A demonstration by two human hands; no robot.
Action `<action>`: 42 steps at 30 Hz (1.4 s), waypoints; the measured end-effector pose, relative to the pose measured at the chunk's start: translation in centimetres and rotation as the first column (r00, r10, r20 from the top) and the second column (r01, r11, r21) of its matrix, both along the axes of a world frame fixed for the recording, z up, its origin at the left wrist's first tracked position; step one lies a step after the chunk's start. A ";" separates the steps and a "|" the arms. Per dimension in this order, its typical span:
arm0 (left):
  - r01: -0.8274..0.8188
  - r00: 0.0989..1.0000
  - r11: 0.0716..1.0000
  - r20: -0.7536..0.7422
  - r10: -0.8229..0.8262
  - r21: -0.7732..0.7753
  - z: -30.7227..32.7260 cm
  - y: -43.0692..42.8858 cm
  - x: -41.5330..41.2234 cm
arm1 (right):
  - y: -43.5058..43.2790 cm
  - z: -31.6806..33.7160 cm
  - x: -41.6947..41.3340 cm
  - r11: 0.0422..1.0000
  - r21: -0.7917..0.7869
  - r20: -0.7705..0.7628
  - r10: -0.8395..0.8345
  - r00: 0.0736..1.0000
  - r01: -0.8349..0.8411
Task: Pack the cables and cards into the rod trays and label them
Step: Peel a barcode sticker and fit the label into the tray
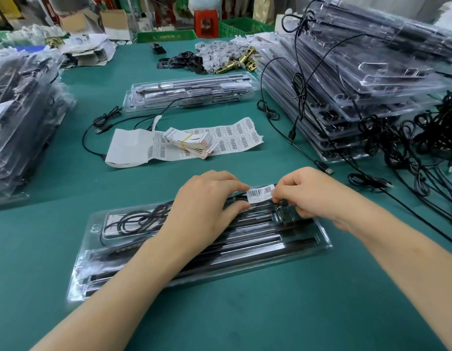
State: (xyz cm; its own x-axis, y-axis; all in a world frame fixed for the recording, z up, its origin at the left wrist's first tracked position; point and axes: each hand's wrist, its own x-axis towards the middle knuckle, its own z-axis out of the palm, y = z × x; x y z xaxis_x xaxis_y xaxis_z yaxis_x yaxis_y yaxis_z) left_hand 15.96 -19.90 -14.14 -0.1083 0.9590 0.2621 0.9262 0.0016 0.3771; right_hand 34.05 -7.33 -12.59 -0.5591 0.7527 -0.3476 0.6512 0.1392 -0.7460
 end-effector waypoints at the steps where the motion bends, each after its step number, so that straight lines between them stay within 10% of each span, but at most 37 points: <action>1: -0.001 1.000 1.000 0.003 0.001 -0.003 0.0 0.0 0.0 | 0.0 0.0 0.0 1.000 0.008 0.006 0.002 1.000 -0.002; 24: 0.155 0.939 0.987 -0.304 -0.160 -0.040 0.7 -0.3 1.3 | -0.5 0.0 -1.0 0.901 0.422 0.300 -0.034 0.953 -0.100; 32: 0.095 0.902 0.973 -0.396 -0.173 -0.209 1.8 -0.8 1.4 | -2.1 -0.7 -0.4 0.711 0.696 0.361 -0.221 0.906 -0.104; 36: 0.104 0.909 0.967 -0.373 -0.186 -0.231 1.8 -1.0 1.6 | -5.0 -1.5 0.3 0.453 0.882 0.141 0.005 0.990 -0.128; 42: 0.161 0.942 0.903 -0.212 -0.261 -0.397 0.6 -2.0 1.2 | -7.1 -3.5 1.5 0.668 0.654 0.373 0.123 0.919 -0.355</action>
